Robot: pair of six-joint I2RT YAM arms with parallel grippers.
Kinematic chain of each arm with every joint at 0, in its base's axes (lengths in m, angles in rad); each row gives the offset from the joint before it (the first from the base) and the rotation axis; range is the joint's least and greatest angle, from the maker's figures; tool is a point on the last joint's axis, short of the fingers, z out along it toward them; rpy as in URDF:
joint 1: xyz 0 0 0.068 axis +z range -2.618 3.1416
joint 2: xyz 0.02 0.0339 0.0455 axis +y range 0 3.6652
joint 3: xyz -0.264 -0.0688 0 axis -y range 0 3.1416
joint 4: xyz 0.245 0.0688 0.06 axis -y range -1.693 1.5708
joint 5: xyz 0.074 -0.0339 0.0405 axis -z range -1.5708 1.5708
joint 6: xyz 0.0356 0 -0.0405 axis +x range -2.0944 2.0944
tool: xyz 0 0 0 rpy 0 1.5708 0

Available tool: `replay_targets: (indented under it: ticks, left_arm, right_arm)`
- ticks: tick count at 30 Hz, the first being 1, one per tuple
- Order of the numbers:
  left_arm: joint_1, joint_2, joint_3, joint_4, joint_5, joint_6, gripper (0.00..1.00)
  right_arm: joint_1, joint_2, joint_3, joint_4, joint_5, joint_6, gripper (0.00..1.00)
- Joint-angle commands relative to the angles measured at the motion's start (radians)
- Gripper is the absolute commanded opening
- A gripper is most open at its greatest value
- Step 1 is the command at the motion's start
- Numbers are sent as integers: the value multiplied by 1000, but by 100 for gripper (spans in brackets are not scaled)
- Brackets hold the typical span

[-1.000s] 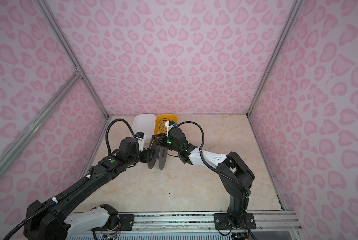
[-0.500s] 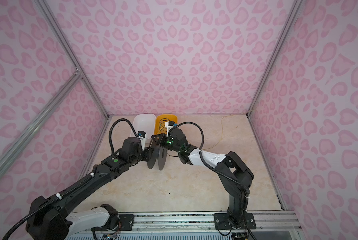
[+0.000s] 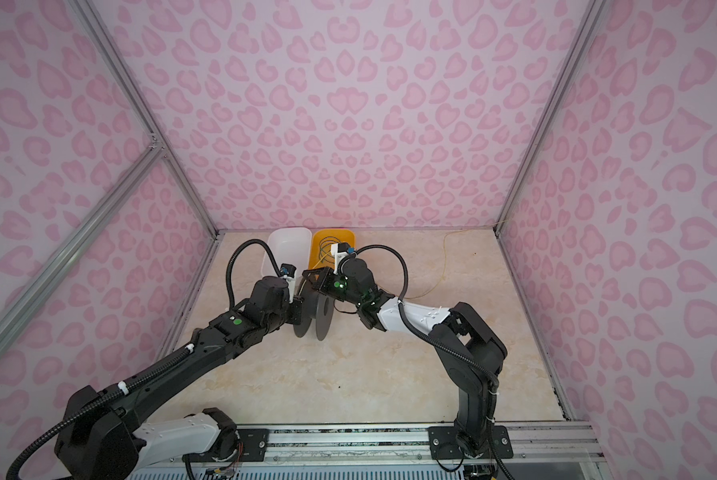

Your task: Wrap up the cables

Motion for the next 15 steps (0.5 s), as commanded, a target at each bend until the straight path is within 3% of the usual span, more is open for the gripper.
replay_targets:
  ticks: [1, 6, 15]
  left_arm:
    - [-4, 2, -7, 10, -36, 12, 15]
    - [-10, 1, -7, -1, -48, 11, 3]
    - [-13, -59, -6, -44, -63, -9, 4]
  right_arm:
    - [-2, 14, -9, -19, 0, -1, 0]
    - [-4, 12, -4, -23, 1, -2, 0]
    - [-8, -1, -3, -29, 3, -1, 0]
